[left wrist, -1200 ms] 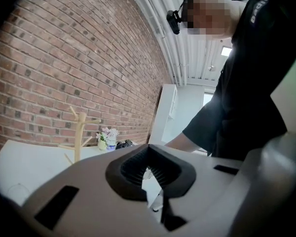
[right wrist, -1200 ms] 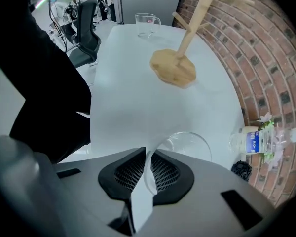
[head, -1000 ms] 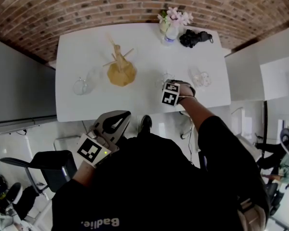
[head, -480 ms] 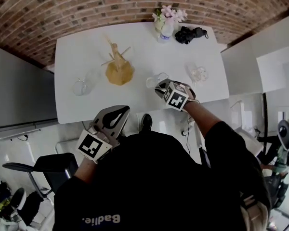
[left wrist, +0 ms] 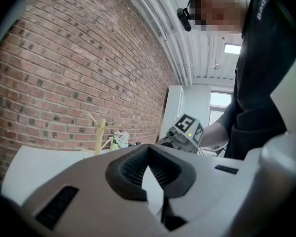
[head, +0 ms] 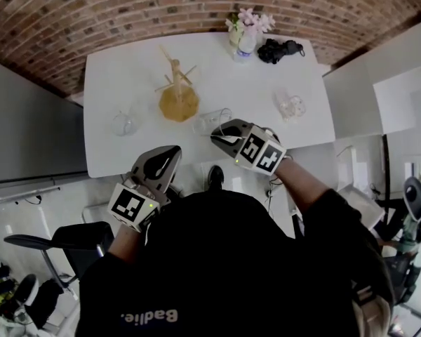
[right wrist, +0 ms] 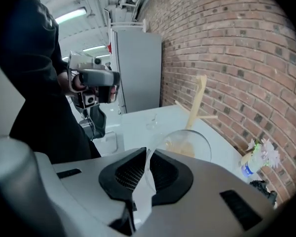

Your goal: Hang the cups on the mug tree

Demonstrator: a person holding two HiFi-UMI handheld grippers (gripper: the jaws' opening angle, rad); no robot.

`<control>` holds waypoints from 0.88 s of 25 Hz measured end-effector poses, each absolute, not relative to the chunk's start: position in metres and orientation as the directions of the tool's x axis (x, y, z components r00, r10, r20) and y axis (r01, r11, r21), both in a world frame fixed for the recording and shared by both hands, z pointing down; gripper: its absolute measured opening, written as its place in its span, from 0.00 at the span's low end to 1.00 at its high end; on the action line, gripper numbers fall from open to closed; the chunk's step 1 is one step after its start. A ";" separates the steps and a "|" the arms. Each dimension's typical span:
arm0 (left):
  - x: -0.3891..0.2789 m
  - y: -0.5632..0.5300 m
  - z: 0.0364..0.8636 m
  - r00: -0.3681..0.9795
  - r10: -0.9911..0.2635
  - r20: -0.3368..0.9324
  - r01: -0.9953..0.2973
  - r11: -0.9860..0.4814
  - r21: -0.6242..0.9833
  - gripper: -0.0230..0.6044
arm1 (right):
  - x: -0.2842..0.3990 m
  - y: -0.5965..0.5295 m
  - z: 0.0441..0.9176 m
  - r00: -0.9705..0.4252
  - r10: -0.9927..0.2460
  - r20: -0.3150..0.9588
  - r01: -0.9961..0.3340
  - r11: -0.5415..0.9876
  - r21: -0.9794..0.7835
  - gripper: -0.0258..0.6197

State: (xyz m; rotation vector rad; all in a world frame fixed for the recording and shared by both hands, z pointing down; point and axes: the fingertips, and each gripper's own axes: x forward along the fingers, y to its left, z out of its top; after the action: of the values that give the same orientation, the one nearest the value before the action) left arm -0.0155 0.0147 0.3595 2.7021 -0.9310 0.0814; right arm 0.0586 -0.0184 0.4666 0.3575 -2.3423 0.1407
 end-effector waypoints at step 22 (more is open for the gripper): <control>-0.112 0.013 0.379 0.729 -0.668 0.153 -0.684 -0.696 0.220 0.13 | -0.061 0.023 0.374 -0.848 -0.122 0.516 -0.127 0.992 0.026 0.11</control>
State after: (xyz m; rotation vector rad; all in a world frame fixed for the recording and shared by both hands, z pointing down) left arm -0.1118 0.0128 0.3791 2.6716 -1.0658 0.0884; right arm -0.0613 0.0232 0.3739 0.1746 -2.5923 0.0118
